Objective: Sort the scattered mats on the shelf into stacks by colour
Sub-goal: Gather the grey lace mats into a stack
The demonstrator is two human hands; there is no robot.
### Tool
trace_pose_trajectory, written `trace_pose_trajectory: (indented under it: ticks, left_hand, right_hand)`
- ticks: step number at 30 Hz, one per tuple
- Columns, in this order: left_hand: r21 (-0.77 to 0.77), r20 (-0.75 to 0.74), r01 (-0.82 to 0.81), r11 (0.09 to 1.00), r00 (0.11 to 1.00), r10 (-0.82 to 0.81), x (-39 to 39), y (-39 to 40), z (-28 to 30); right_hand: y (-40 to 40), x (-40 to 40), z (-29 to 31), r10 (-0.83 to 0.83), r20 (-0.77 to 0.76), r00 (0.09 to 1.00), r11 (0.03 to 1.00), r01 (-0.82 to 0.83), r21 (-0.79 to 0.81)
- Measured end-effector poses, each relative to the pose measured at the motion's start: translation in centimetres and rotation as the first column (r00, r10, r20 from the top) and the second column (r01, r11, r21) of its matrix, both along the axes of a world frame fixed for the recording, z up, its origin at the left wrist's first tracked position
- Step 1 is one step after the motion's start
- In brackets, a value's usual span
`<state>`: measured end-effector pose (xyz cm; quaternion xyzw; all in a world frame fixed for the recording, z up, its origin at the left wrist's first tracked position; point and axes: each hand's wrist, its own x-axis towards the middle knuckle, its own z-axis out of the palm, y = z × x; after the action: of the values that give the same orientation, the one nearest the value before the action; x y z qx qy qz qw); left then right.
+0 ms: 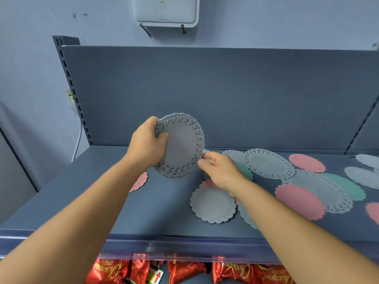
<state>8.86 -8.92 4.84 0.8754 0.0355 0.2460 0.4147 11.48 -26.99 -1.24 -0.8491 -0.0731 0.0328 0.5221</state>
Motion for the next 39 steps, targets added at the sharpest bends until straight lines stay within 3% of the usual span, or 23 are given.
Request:
trace_pose_trajectory:
  ticks: [5,8,16,26,31,35,39]
  left_hand:
    - [-0.252,-0.007,0.077,0.965,0.997,-0.081,0.6,-3.5,-0.6]
    - [-0.289,-0.073,0.105,0.952,0.989,-0.131,1.7,-6.7,-1.3]
    - [-0.103,-0.299,0.172,0.98,0.934,-0.195,5.1,-16.7,-3.2]
    - [0.166,-0.351,0.125,0.978,0.935,-0.06,8.9,-22.6,-6.0]
    - [0.362,-0.363,0.159,0.919,0.931,-0.018,9.1,-23.1,-6.9]
    - [0.541,-0.391,0.248,0.803,0.92,-0.021,8.7,-22.9,-7.3]
    - [0.566,-0.394,0.405,0.718,0.898,-0.196,6.6,-24.4,-6.8]
  right_hand:
    - [-2.7,0.1,0.8,-0.148,-0.08,0.986,0.954,0.164,0.251]
    - [-6.0,0.1,1.3,-0.234,-0.13,0.964,0.915,0.263,0.306]
    - [-16.1,1.5,1.9,-0.485,0.028,0.874,0.872,0.482,0.083]
    - [-22.1,4.6,0.7,-0.362,0.074,0.929,0.881,0.367,-0.298]
    - [-23.7,4.2,-0.2,-0.232,0.031,0.972,0.868,0.221,-0.445]
    - [-24.7,2.9,-0.3,-0.177,-0.027,0.984,0.818,0.132,-0.56]
    - [-25.5,0.6,0.2,-0.225,-0.034,0.974,0.7,0.136,-0.701]
